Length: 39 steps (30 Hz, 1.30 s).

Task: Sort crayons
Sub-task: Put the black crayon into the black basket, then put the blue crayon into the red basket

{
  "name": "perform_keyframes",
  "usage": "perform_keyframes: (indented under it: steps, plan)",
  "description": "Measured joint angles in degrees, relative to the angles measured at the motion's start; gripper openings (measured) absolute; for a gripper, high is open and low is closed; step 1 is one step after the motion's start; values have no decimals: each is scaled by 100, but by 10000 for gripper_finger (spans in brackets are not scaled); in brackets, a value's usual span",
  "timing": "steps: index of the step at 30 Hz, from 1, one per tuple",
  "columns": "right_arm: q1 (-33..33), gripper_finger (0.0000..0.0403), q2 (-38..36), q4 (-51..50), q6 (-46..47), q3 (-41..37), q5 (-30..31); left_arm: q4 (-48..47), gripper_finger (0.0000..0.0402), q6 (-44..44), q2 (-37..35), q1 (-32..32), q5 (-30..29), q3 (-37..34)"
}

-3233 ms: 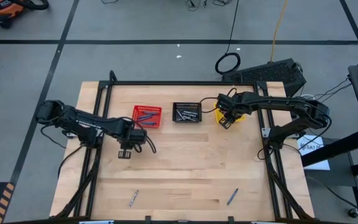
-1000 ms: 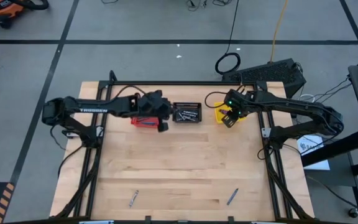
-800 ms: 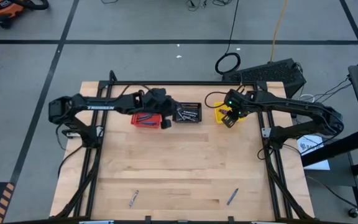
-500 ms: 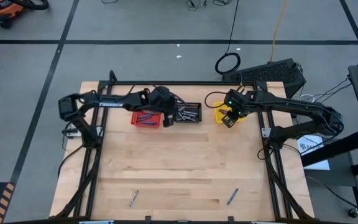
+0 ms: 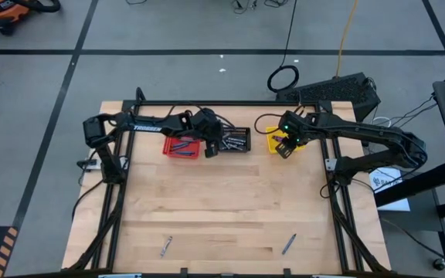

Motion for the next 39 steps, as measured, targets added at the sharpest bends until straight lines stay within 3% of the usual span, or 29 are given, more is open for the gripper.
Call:
perform_keyframes:
  steps: [6, 16, 19, 23, 27, 39]
  plan:
    - [0, 123, 0, 7, 69, 2, 4, -8, 49, 316, 106, 0, -25, 277]
    - [-15, 123, 0, 681, -474, 0, -20, -473, 52, 436, 93, -27, -145, 764]
    - [-9, 123, 0, 905, -1067, 0, -608, -1016, 52, 473, -3, -106, -152, 1005]
    - [154, 123, 0, 1225, -1368, 2, -1953, -1811, 51, 571, -263, -232, -150, 1301]
    - [519, 123, 0, 1290, -1040, 2, -2699, -2504, 51, 566, -620, -396, -159, 1459]
    - [2494, 123, 0, 1148, -146, 2, -2844, -3220, 51, 562, -1206, -1130, -101, 1471]
